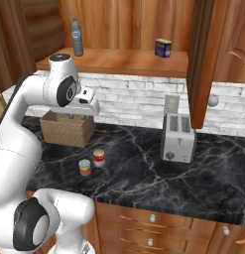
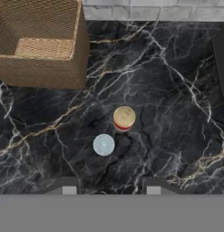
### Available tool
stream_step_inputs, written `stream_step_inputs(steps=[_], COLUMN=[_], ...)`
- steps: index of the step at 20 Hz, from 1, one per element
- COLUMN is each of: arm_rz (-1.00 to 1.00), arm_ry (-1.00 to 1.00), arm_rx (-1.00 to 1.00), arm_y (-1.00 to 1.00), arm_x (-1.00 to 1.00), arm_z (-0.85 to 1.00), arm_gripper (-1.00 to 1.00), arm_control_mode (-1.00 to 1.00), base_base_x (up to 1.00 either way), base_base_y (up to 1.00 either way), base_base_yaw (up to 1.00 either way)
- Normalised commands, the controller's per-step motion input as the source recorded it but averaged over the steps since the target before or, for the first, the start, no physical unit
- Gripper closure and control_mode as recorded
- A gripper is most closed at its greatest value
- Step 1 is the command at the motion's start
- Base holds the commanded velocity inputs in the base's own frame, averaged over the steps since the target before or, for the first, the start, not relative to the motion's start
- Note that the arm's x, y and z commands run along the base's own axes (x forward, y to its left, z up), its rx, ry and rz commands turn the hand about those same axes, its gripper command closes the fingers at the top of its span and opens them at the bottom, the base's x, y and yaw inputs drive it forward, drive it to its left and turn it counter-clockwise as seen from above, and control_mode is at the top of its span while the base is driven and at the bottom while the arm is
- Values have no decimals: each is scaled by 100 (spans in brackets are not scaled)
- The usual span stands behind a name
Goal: Pick the cans from the counter and place them in their designated side in the cabinet.
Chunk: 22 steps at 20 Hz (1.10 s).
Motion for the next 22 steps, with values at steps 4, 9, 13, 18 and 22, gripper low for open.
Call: stream_step_inputs(steps=[4, 9, 13, 18, 22], arm_rz=[0, 0, 0, 0, 0], arm_ry=[-4, 0, 0, -1, 0], arm_rx=[0, 0, 0, 0, 0], arm_y=[0, 0, 9, 8, 2], arm_x=[-20, -30, -18, -7, -8], arm_z=[0, -3, -1, -16, -24], arm_gripper=[-100, -100, -100, -100, -100], arm_control_mode=[-100, -100, -100, -100, -100], base_base_x=[0, 0, 0, 0, 0], base_base_y=[0, 0, 0, 0, 0], base_base_yaw=[0, 0, 0, 0, 0])
